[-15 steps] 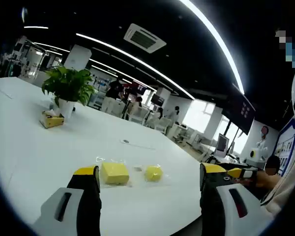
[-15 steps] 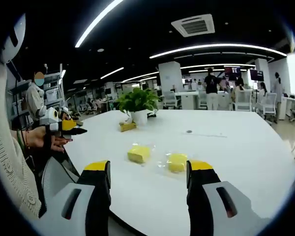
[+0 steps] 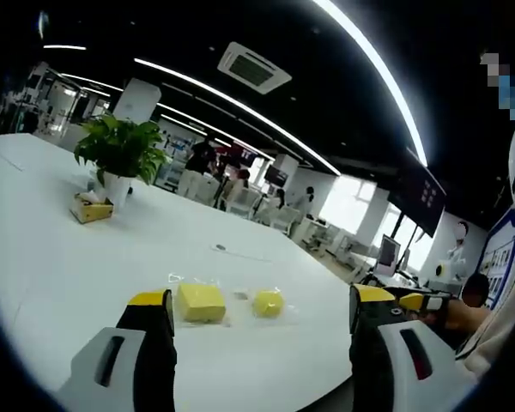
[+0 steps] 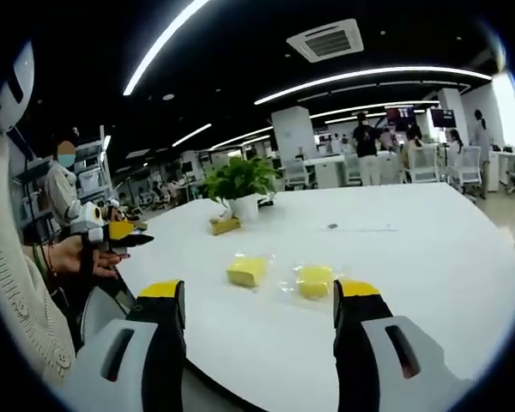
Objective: Compare the silicone blocks by pressing each to a similar depth, holding the contact briefly, and releasing to observe deformation and rebound differences across the visible hardness samples.
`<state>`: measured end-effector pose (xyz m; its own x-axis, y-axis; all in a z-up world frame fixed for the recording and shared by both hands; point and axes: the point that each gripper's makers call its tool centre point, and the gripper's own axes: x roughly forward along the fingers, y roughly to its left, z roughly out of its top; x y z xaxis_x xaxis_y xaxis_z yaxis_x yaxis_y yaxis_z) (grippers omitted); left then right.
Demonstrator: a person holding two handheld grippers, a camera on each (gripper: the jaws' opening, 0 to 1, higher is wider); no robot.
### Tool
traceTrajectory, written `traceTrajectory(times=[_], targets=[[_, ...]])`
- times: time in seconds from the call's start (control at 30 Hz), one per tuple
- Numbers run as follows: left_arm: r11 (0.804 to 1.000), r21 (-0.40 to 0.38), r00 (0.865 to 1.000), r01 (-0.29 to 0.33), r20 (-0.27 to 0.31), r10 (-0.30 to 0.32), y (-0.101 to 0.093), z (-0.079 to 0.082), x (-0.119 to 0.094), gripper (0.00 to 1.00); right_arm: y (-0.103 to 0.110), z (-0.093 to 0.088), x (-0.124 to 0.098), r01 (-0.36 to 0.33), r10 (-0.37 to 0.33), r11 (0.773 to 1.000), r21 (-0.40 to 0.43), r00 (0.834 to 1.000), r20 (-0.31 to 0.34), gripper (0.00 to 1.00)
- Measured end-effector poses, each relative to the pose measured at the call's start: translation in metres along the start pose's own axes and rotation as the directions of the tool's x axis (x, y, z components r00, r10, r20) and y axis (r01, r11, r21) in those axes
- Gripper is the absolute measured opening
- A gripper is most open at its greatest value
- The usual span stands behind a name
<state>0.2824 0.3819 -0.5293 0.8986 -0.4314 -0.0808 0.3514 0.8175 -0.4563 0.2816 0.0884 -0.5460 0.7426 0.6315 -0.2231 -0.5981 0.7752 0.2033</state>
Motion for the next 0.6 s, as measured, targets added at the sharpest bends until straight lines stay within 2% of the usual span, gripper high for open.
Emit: traceTrajectory(times=[0.17, 0.3, 0.6], targets=[[1.000, 0.001, 1.000, -0.001, 0.000, 0.001, 0.000, -0.001, -0.001, 0.85, 0.004, -0.001, 0.001, -0.012, 0.011, 0.999, 0.035, 1.000, 0.007, 0.71], [1.000, 0.002, 1.000, -0.001, -0.015, 0.001, 0.001, -0.005, 0.000, 0.85, 0.007, -0.002, 0.004, -0.025, 0.025, 0.999, 0.030, 1.000, 0.000, 0.72], [1.000, 0.020, 0.999, 0.011, -0.052, -0.010, -0.001, -0.010, 0.003, 0.86, 0.004, -0.004, 0.010, -0.010, 0.011, 0.999, 0.046, 1.000, -0.023, 0.78]])
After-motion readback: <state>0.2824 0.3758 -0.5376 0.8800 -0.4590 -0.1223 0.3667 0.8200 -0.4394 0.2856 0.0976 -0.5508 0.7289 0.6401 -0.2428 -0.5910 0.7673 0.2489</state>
